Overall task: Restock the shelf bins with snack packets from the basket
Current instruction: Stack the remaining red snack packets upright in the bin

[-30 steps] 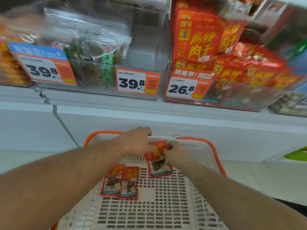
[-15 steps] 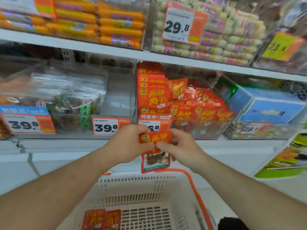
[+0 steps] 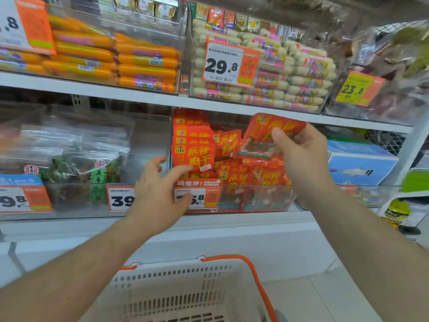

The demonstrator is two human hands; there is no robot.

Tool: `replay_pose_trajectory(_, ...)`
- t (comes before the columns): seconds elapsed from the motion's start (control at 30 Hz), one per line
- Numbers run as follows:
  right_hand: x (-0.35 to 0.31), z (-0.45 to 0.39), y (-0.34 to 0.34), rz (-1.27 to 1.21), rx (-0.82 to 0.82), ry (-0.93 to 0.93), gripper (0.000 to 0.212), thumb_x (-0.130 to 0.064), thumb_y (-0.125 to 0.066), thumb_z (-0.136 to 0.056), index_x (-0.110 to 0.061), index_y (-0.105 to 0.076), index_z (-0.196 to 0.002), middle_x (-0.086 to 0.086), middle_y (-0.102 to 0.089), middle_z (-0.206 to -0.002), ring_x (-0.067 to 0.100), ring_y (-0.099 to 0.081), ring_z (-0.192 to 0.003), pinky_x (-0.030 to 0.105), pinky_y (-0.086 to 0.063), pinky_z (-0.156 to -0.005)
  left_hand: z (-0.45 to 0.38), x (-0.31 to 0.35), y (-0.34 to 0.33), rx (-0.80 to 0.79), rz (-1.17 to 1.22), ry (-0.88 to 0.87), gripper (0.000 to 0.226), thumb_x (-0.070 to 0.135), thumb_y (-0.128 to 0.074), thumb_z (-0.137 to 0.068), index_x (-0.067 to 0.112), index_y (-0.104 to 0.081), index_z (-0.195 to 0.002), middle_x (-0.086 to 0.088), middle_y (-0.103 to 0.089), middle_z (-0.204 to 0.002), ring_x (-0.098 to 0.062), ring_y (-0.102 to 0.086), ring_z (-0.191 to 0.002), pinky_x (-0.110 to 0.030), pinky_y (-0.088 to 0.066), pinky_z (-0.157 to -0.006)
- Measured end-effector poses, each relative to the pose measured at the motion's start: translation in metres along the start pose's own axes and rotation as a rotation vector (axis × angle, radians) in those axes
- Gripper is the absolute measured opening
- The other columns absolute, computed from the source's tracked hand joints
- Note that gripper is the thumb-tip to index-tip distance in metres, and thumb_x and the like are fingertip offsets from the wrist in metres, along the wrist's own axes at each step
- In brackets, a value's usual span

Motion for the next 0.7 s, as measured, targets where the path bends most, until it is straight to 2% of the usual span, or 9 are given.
replay_pose_trajectory(0.1, 0.008, -0.019, -0.003, 0.05, -0.029, -0.054, 0.009, -0.021, -0.067, -0.092, -0.024, -0.066, -0.084, -0.015, -0.066, -0.066, 0.006, -0.062, -0.067, 0.03, -0.051, -0.072, 0.0, -0.002, -0.008, -0.063, -0.052, -0.004, 0.061, 0.026, -0.079, -0.073, 0.047, -0.042, -0.117, -0.009, -0.031, -0.146, -0.035, -0.047, -0.124, -0.055, -0.027, -0.106)
replay_pose_trajectory(0.23, 0.021, -0.034, -0.017, 0.124, -0.138, -0.099, 0.007, -0.021, -0.066, -0.093, -0.022, -0.067, -0.086, -0.009, -0.068, -0.078, 0.007, -0.06, -0.068, 0.032, -0.049, -0.074, -0.003, -0.005, -0.007, -0.045, -0.045, -0.015, 0.05, 0.023, -0.077, -0.075, 0.039, -0.054, -0.117, -0.003, -0.03, -0.146, -0.029, -0.042, -0.129, -0.049, -0.021, -0.109)
replay_pose_trajectory(0.3, 0.029, -0.039, -0.023, 0.177, -0.171, -0.103, 0.009, -0.023, -0.068, -0.092, -0.026, -0.066, -0.083, -0.007, -0.069, -0.081, 0.011, -0.061, -0.072, 0.035, -0.05, -0.078, -0.004, -0.007, -0.006, -0.048, -0.059, -0.028, 0.05, 0.024, -0.076, -0.077, 0.038, -0.053, -0.119, -0.002, -0.028, -0.147, -0.029, -0.039, -0.131, -0.048, -0.02, -0.111)
replay_pose_trajectory(0.43, 0.042, -0.042, -0.033, 0.215, -0.202, -0.137, 0.002, -0.026, -0.069, -0.09, -0.025, -0.07, -0.09, -0.003, -0.073, -0.091, 0.016, -0.065, -0.082, 0.042, -0.054, -0.086, -0.003, -0.008, -0.006, -0.044, -0.072, -0.069, 0.052, 0.024, -0.076, -0.076, 0.037, -0.052, -0.12, -0.003, -0.029, -0.148, -0.032, -0.042, -0.129, -0.049, -0.024, -0.108)
replay_pose_trajectory(0.5, 0.044, -0.04, -0.04, 0.219, -0.22, -0.141, 0.007, -0.028, -0.067, -0.091, -0.024, -0.071, -0.094, -0.003, -0.074, -0.092, 0.014, -0.065, -0.079, 0.039, -0.055, -0.082, -0.003, -0.008, -0.006, -0.035, -0.077, -0.076, 0.054, 0.024, -0.076, -0.075, 0.039, -0.049, -0.118, -0.004, -0.031, -0.148, -0.034, -0.044, -0.126, -0.051, -0.026, -0.106)
replay_pose_trajectory(0.6, 0.044, -0.038, -0.05, 0.243, -0.253, -0.143, 0.01, -0.028, -0.064, -0.094, -0.022, -0.071, -0.092, -0.002, -0.074, -0.088, 0.01, -0.065, -0.068, 0.027, -0.05, -0.066, -0.003, -0.009, -0.008, -0.018, -0.083, -0.086, 0.059, 0.025, -0.077, -0.072, 0.044, -0.042, -0.115, -0.006, -0.033, -0.147, -0.036, -0.047, -0.122, -0.053, -0.028, -0.105)
replay_pose_trajectory(0.7, 0.05, -0.035, -0.059, 0.311, -0.267, -0.203, 0.016, -0.033, -0.062, -0.094, -0.021, -0.069, -0.087, -0.002, -0.072, -0.08, 0.013, -0.067, -0.068, 0.03, -0.05, -0.069, -0.003, -0.009, -0.01, 0.0, -0.085, -0.093, 0.06, 0.025, -0.078, -0.07, 0.042, -0.042, -0.116, -0.007, -0.034, -0.146, -0.036, -0.048, -0.121, -0.054, -0.029, -0.104)
Point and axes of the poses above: each hand's wrist, its own z-axis away from the middle knuckle, its own y-axis out of the back of the hand, x = y × z, the point moved 4 cm from there along -z, towards the middle knuckle
